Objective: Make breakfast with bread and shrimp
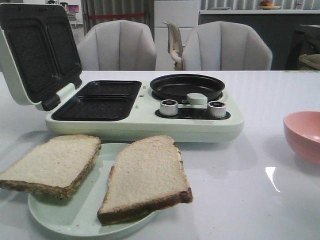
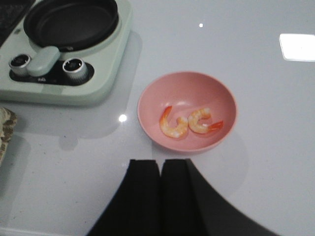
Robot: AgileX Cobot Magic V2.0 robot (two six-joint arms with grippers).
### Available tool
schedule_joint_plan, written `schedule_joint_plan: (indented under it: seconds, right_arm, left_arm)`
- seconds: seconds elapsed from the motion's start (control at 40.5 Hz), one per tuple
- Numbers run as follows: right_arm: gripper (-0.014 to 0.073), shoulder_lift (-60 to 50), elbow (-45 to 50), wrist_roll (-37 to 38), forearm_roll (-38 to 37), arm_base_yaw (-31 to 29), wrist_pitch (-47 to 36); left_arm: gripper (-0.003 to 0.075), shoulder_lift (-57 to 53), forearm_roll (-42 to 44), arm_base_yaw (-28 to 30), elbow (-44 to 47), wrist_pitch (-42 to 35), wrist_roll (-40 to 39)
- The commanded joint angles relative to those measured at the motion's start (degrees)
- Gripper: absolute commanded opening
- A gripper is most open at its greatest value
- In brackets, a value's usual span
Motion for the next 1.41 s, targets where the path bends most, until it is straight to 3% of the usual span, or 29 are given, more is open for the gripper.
schedule_joint_plan:
  seconds: [0.0,0.222,0.346,0.395,0.494,0.569,0.618,0.865,1.038,1.261,1.384]
  right_arm:
    - [0.0044,2.9,-2.0,-0.4,-0.6,-0.3,-2.9]
    - [0.0056,6.3,-2.0,-0.4,-0.6,-0.3,-2.8]
    - [0.0199,6.6,-2.0,-0.4,-0.9,-0.3,-2.9]
    - [0.0290,6.6,-2.0,-0.4,-1.0,-0.3,-2.9]
    - [0.0459,6.6,-2.0,-0.4,-1.0,-0.3,-2.9]
    - [0.0510,6.6,-2.0,-0.4,-1.0,-0.3,-2.9]
    - [0.0509,6.6,-2.0,-0.4,-1.0,-0.3,-2.9]
    - [0.0505,6.6,-2.0,-0.4,-1.0,-0.3,-2.8]
    - [0.0505,6.6,-2.0,-0.4,-1.0,-0.3,-2.8]
    - [0.0505,6.6,-2.0,-0.4,-1.0,-0.3,-2.8]
    - [0.0505,6.6,-2.0,-0.4,-1.0,-0.3,-2.8]
  left_arm:
    - [0.0101,1.8,-0.7,-0.5,-1.9,-3.6,-0.2]
    - [0.0101,2.5,-0.8,-0.5,-1.9,-4.1,-0.2]
    - [0.0125,2.5,-0.8,-0.5,-1.9,-3.8,-0.2]
    - [0.0183,2.5,-0.6,-0.5,-1.9,-3.8,-0.2]
    - [0.0393,2.5,0.0,-0.5,-1.9,-3.9,-0.2]
    - [0.0557,2.5,0.0,-0.5,-1.9,-4.0,-0.2]
    - [0.0603,2.5,0.0,-0.5,-1.9,-4.0,0.1]
    - [0.0601,6.1,-2.3,-1.0,-1.9,-3.1,10.7]
    - [0.0601,9.8,-4.9,-7.9,-1.9,-3.0,24.2]
    - [0.0601,12.9,8.5,-21.5,3.5,-4.1,27.1]
    - [0.0601,14.4,17.4,-30.0,8.2,-7.6,23.9]
